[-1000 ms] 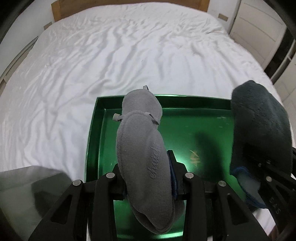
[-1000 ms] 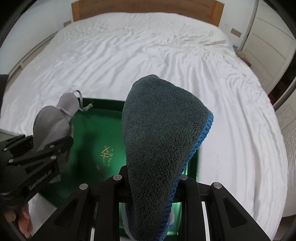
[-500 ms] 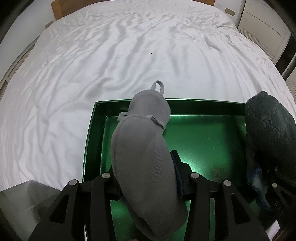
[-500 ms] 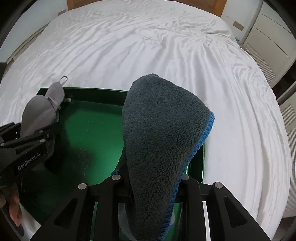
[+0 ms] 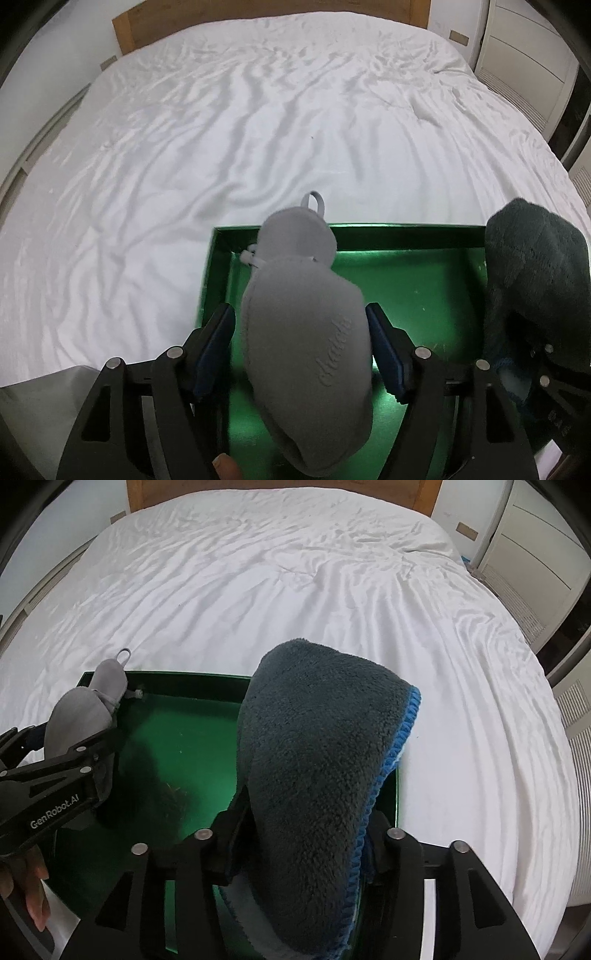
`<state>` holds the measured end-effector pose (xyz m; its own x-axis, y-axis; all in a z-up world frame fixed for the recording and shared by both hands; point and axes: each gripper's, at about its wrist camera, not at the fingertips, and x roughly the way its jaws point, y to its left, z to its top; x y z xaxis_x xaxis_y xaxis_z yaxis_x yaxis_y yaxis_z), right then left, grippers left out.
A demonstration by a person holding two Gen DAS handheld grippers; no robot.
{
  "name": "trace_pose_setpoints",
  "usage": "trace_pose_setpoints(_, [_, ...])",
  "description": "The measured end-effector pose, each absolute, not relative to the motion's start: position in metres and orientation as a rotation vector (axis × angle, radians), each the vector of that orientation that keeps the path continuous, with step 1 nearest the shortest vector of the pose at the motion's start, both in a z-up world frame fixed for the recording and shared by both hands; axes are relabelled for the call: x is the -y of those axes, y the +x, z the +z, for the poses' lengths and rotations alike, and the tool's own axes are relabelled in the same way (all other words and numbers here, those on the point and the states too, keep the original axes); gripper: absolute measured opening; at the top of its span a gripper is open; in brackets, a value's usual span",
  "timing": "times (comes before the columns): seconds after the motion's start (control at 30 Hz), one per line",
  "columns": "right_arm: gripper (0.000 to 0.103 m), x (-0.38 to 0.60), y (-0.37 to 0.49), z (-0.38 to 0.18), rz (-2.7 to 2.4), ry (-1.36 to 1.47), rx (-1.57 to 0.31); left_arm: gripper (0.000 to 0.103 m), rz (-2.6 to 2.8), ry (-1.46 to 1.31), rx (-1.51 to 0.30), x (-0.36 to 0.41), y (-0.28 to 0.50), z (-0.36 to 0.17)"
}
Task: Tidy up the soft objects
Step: 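Lower and release the mask with the left tool while the right tool releases the towel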
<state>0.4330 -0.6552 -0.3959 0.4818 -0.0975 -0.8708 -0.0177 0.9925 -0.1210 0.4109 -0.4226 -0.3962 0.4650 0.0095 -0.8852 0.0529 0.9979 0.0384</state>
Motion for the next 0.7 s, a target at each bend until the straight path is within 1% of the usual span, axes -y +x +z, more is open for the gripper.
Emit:
trace_pose_setpoints(0.03, [0.063,0.655,0.432,-0.394,-0.054,-0.118,-1.059,0.067,-0.025,0.064,-1.077,0.422,0.41,-0.394])
trace_pose_setpoints(0.07, [0.071,0.656,0.431,-0.392,-0.057,-0.113,-1.049,0.07,-0.023,0.066,-1.069,0.422,0.409,-0.392])
trace_pose_setpoints(0.1, [0.073,0.656,0.431,-0.39,-0.06,-0.108,-1.038,0.072,-0.018,0.071,-1.055,0.423,0.408,-0.388])
trace_pose_setpoints(0.2, [0.075,0.658,0.427,-0.381,-0.067,-0.099,-1.004,0.072,-0.012,0.091,-1.025,0.426,0.405,-0.38])
trace_pose_setpoints(0.37, [0.076,0.659,0.418,-0.367,-0.084,-0.107,-0.959,0.072,-0.022,0.124,-0.973,0.434,0.394,-0.364])
trace_pose_setpoints(0.43, [0.08,0.66,0.412,-0.36,-0.094,-0.098,-0.933,0.072,-0.045,0.116,-0.965,0.437,0.385,-0.358])
trace_pose_setpoints(0.47, [0.08,0.66,0.409,-0.357,-0.1,-0.097,-0.924,0.072,-0.055,0.112,-0.961,0.439,0.381,-0.356])
trace_pose_setpoints(0.7, [0.081,0.652,0.383,-0.339,-0.143,-0.135,-0.886,0.072,-0.138,0.084,-0.924,0.45,0.339,-0.334])
